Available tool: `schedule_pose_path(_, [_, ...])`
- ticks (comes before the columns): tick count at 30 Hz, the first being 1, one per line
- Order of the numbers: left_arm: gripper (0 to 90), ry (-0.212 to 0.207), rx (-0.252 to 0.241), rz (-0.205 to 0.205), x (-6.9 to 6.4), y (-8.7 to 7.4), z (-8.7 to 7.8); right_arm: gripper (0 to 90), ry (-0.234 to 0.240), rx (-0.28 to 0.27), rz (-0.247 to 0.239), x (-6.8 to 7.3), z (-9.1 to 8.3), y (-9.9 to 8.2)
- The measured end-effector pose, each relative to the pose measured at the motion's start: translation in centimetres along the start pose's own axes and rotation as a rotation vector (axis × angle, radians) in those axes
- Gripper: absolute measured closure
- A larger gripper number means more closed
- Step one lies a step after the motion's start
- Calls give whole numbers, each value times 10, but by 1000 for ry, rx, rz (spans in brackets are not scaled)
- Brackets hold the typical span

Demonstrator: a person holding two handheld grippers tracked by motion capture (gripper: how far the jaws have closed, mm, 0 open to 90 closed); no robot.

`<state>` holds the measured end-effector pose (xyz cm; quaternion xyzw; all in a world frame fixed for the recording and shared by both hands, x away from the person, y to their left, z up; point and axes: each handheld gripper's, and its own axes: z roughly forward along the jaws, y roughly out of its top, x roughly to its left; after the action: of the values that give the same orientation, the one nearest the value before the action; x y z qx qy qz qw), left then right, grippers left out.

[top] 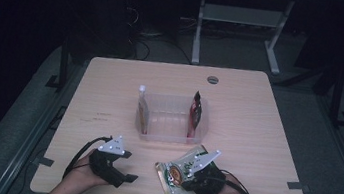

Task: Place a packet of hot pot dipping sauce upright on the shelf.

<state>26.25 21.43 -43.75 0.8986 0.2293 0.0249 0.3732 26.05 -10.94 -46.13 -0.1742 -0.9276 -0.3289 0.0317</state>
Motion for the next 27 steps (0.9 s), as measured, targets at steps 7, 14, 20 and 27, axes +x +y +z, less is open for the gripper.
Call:
schedule_pose_path(7, [158, 0, 0, 2, 1, -1, 0, 899, 21, -1, -23, 1, 11, 14])
schedule_pose_path(14, [157, -6, -4, 16, -1, -1, 0, 879, 20, -6, -23, 1, 13, 18])
schedule_pose_path(20, [155, -7, -12, 23, -3, 4, 2, 752, -6, -70, 53, -1, -8, 12])
schedule_pose_path(27, [155, -19, -17, 59, -9, 16, 9, 603, -72, -146, 141, -7, -34, -3])
